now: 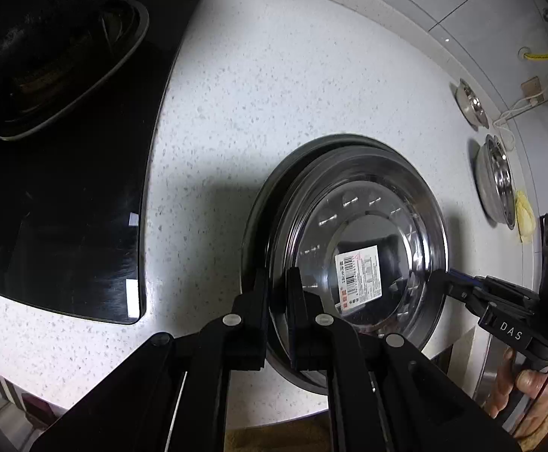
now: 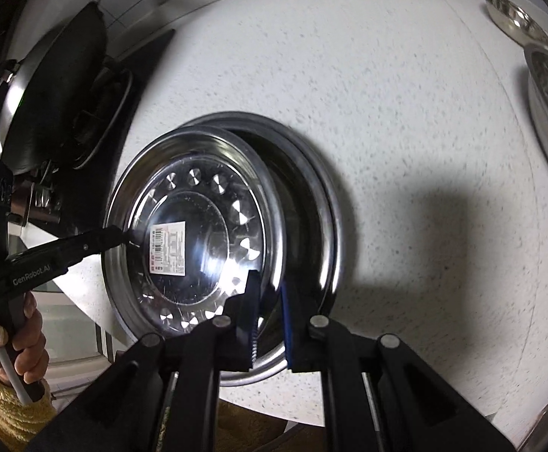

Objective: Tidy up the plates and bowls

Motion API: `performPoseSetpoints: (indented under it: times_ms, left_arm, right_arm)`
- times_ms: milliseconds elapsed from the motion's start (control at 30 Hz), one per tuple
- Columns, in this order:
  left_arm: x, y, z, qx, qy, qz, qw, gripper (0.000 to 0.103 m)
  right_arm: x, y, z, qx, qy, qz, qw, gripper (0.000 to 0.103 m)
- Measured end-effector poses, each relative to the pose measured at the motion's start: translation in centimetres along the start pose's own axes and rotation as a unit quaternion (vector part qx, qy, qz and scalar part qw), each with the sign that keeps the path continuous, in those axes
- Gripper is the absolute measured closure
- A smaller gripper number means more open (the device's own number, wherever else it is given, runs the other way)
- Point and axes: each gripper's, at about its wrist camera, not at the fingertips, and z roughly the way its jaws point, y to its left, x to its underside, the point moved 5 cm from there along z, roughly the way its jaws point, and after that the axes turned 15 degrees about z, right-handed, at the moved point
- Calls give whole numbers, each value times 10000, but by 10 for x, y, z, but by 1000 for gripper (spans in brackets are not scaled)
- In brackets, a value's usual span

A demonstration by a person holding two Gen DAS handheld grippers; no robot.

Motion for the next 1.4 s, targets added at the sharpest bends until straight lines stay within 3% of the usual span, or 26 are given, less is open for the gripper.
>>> performPoseSetpoints:
  times_ms: [300,467,567,633,700,767,833,1000,1133,1233,1400]
  left_arm:
    - [4,3,7,-16,-64,109,9999,95]
    - [7,5,-1,179,-159,135,9996,81]
    - [5,1,-9,210,-271,208,9992,64]
    - [3,0,-15,101,-344,216,9991,48]
    - [1,1,-22,-22,-463,182,9988,44]
    - [1,4,-26,-35,-463,135,9988,41]
    - [0,6,-31,-82,-527,74,9986,35]
    - [-3,7,-38,-195,-519,12,9985,34]
    - [-5,2,-41,-278,-530,-75,9982,17]
    - [-10,-12,-40,-159,-476,-91,9987,8]
    - [-25,-47,-35,18,-382,47,9993,6]
  right_arm:
    - [4,-3,6,74,-68,147,9998,93]
    - [4,-3,3,-28,-115,228,9997,92]
    - [2,-6,-4,-78,-162,259,9995,92]
    - [-1,-12,-13,-151,-202,223,9994,86]
    - [-2,-12,-20,-291,-209,237,9991,65]
    - [-4,-14,-26,-170,-276,179,9993,53]
    - [-6,-18,-30,-196,-229,208,9993,50]
    - [-10,-39,-38,-197,-167,416,9988,46]
    - [-11,-59,-49,-329,-163,586,9976,45]
    - [-15,-80,-63,-506,-160,816,9952,45]
    - [-25,-123,-94,-461,-405,1007,9930,40]
